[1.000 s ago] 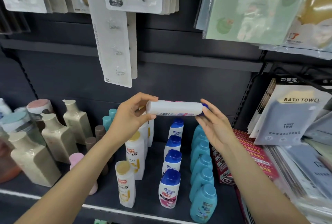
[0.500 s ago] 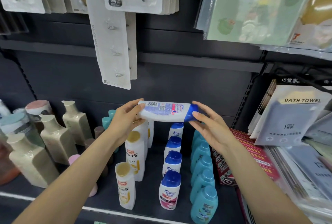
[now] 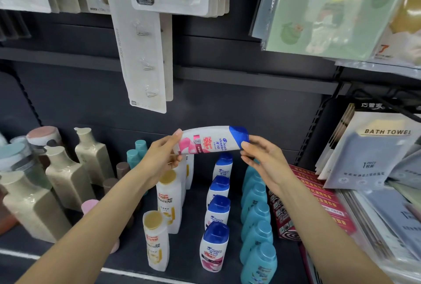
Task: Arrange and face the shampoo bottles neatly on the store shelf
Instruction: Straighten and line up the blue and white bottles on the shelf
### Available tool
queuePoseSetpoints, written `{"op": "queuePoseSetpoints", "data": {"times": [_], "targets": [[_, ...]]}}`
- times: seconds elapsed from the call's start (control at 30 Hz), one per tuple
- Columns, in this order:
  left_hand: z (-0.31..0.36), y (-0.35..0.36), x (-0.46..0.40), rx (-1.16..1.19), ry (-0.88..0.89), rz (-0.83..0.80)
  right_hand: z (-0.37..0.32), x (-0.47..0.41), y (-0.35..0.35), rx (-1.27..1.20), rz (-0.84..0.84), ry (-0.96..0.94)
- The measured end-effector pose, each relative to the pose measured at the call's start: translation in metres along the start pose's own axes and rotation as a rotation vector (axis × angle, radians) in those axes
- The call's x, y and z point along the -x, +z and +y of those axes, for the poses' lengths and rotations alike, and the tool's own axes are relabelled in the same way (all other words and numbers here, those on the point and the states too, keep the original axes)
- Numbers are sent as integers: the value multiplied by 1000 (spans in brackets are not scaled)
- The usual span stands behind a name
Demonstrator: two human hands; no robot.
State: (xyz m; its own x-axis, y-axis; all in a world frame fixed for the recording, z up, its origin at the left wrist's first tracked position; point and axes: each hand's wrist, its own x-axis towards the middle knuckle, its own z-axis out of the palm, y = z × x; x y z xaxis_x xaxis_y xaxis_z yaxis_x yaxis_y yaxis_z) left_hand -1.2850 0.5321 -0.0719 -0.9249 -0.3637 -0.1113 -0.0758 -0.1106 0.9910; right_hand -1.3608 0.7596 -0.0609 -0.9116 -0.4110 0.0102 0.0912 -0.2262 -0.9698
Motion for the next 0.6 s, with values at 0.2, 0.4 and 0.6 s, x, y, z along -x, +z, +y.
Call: {"op": "queuePoseSetpoints", "data": {"times": [0.2,0.4,0.6], "targets": [[-11,0,-9,-31,-30,-11,-4,-13,3,-31,32,-48],[-10,6,-17,-152,-22,-7,-12,-31,9,55,90,-128],[-25,-8,-34,-588,275,45,-11,-40,9,113,172,-176]]}}
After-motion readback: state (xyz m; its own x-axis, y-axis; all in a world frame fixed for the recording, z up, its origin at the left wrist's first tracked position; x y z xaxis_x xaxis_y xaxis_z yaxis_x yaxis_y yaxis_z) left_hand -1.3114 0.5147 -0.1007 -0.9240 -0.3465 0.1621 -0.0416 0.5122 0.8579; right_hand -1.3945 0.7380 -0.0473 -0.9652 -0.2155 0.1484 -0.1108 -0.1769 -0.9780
